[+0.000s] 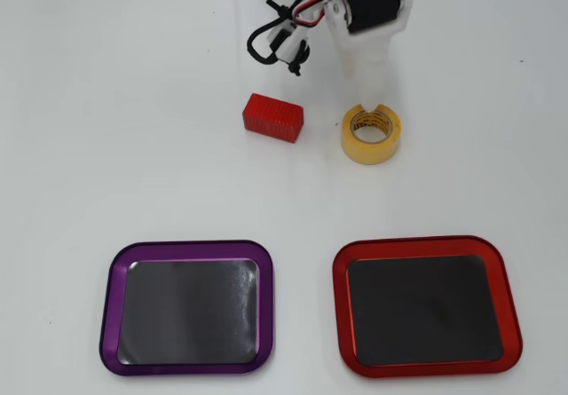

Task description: Grasp a tape and put it in the right purple dish.

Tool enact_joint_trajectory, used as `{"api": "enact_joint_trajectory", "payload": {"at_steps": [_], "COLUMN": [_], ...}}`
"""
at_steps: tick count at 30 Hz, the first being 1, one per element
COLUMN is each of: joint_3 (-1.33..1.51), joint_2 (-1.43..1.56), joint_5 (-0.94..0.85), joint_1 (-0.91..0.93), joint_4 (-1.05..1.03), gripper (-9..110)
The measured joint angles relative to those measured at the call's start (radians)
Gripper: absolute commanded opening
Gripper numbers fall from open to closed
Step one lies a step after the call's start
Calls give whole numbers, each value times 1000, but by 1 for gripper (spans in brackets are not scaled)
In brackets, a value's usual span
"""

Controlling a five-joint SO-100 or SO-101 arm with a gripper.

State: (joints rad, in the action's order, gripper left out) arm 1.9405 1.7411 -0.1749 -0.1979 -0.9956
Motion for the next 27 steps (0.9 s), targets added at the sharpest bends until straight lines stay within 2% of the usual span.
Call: {"api": "enact_joint_trajectory", "payload": {"at_steps": [27], "joint_3": [137], "joint_2": [-6], "joint_5": [-2], "joint_1": [6], "joint_4": [198], "gripper": [18]}}
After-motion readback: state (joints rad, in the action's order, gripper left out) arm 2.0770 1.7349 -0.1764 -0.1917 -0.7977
